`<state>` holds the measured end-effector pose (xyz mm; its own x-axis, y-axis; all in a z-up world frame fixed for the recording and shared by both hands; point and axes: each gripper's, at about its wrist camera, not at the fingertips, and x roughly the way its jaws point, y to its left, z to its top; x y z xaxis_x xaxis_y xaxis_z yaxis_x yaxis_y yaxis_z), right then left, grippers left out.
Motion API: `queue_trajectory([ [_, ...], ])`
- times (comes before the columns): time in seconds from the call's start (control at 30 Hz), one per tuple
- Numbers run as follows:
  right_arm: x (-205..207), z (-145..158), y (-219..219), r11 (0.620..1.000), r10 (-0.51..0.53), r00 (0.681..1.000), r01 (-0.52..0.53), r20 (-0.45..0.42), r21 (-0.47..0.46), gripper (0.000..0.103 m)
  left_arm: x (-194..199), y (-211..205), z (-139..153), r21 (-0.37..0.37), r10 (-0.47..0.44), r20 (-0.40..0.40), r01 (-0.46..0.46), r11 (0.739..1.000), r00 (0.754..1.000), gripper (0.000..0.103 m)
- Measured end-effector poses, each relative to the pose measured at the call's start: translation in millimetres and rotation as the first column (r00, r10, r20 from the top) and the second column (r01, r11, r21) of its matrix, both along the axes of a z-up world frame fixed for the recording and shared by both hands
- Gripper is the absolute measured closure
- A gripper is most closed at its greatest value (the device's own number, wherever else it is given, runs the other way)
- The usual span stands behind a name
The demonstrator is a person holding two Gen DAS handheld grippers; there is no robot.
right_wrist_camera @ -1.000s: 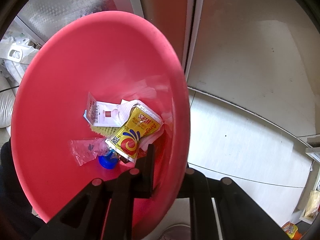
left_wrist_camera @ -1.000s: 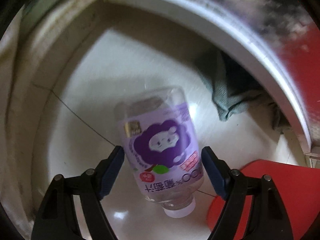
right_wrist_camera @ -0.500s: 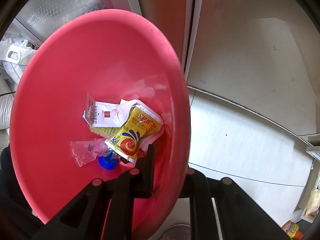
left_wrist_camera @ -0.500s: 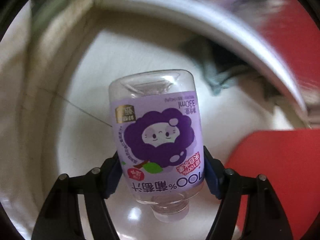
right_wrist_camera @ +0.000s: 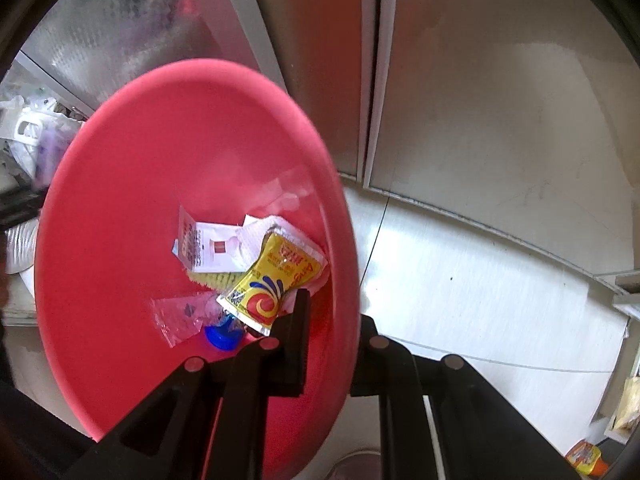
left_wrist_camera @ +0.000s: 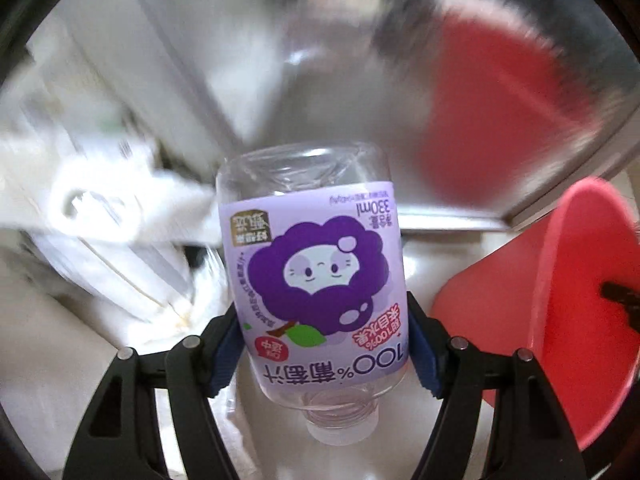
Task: Collect trash
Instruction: 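Lift the bottle with the left gripper over the red bin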
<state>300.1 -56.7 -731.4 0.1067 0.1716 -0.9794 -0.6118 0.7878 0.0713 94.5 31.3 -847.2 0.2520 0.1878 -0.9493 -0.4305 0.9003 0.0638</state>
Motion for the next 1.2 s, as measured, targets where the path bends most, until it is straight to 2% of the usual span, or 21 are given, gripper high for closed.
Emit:
queue_trajectory([
  [0.03,0.0,-0.3,0.4,1.000,0.005,1.000,-0.005,0.000,-0.007,0.091,10.0,-8.9,17.8,0.000,-0.007,0.010,0.007,1.000,1.000,0.034],
  [0.3,2.0,12.7,2.2,0.999,0.008,1.000,-0.009,-0.024,-0.043,0.092,8.5,-10.7,119.6,0.022,-0.039,0.116,0.037,0.999,0.993,0.033],
  [0.4,5.7,20.6,-0.7,0.999,-0.014,0.999,0.012,-0.042,-0.034,0.092,11.7,-30.5,136.4,-0.009,-0.101,0.146,0.103,0.995,0.984,0.033],
  [0.57,7.4,22.2,-2.5,0.999,-0.038,0.998,0.037,-0.056,-0.019,0.092,16.7,-62.0,122.7,-0.118,-0.161,0.129,0.177,0.977,0.978,0.033],
  [0.67,8.3,22.8,-5.1,0.999,-0.047,0.997,0.047,-0.066,0.001,0.092,20.8,-88.6,99.9,-0.132,-0.203,0.101,0.215,0.968,0.974,0.033],
  [0.8,6.6,25.9,-11.6,0.997,-0.054,0.997,0.057,-0.061,0.045,0.092,37.4,-108.9,68.7,-0.198,-0.245,0.049,0.250,0.948,0.968,0.033],
  [0.97,11.7,29.7,-16.8,0.992,-0.096,0.992,0.102,-0.082,0.074,0.092,55.9,-119.4,28.6,-0.209,-0.245,-0.026,0.235,0.949,0.969,0.033],
  [1.07,11.1,31.0,-17.6,0.991,-0.102,0.992,0.108,-0.076,0.075,0.092,67.1,-126.2,6.2,-0.255,-0.240,-0.032,0.225,0.940,0.970,0.033],
  [1.2,8.7,35.4,-20.1,0.990,-0.112,0.992,0.117,-0.064,0.080,0.092,67.8,-127.5,-9.2,-0.272,-0.238,-0.057,0.214,0.938,0.970,0.033],
])
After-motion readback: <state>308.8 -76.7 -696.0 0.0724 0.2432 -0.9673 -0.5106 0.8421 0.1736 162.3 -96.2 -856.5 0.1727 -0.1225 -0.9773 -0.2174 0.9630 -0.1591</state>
